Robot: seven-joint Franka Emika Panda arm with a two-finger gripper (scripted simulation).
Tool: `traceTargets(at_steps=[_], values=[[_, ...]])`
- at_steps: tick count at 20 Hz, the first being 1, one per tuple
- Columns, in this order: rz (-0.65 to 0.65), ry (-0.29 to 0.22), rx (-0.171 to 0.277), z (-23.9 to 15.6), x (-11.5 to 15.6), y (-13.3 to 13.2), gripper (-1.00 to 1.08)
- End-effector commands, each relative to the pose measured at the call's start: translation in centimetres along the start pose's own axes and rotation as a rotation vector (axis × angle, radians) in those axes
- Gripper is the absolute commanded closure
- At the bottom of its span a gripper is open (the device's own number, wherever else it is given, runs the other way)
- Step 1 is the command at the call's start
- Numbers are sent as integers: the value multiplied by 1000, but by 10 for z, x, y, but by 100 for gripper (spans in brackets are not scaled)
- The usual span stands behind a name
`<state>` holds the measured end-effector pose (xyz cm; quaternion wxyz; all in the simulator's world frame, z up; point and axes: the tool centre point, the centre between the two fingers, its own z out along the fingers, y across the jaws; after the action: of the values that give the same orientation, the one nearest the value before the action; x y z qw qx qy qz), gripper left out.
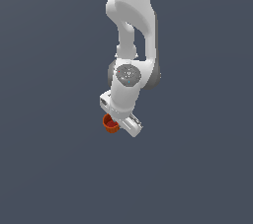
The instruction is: Pick up the object and move it to a goal position.
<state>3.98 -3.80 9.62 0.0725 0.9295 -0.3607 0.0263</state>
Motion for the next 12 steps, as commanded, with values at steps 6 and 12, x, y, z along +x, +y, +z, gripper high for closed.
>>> traceTargets(at_steps=[6,12], values=[[12,2,-3,3,1,0,20],[14,3,-3,25,1,0,20]])
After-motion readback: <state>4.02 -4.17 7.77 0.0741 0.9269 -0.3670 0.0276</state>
